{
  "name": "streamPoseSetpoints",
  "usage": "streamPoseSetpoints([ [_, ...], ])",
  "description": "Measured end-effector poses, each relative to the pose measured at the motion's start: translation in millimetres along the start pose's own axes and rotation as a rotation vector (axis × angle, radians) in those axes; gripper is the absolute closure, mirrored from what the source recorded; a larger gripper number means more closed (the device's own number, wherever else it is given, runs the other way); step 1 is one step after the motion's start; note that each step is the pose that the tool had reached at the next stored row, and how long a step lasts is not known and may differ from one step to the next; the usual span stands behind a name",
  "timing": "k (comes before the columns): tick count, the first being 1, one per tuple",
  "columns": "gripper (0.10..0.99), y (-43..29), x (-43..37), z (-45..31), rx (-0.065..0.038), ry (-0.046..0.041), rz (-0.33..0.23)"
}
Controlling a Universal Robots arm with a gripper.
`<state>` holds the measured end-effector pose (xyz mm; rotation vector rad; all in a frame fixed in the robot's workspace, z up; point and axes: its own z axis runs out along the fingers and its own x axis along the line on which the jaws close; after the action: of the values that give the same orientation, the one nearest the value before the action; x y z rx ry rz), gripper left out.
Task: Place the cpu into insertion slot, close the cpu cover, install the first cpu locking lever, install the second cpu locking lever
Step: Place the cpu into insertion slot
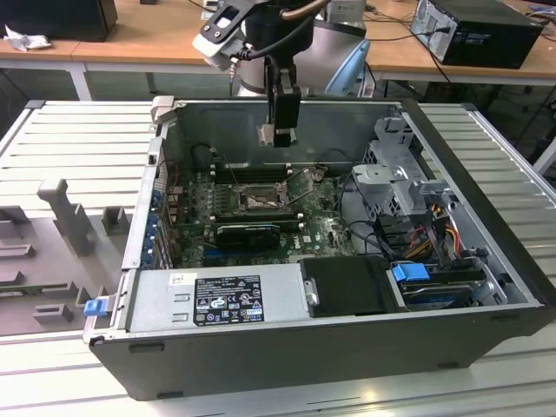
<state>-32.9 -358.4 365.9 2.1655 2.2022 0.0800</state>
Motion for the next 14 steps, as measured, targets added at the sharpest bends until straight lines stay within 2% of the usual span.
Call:
streamPoseSetpoints([
  [7, 0.553, -1.0, 0.5, 7.5, 0.000, -0.0002, 0.001],
  [14, 0.553, -2.1, 0.5, 22.5, 0.003, 0.0000, -0.005],
])
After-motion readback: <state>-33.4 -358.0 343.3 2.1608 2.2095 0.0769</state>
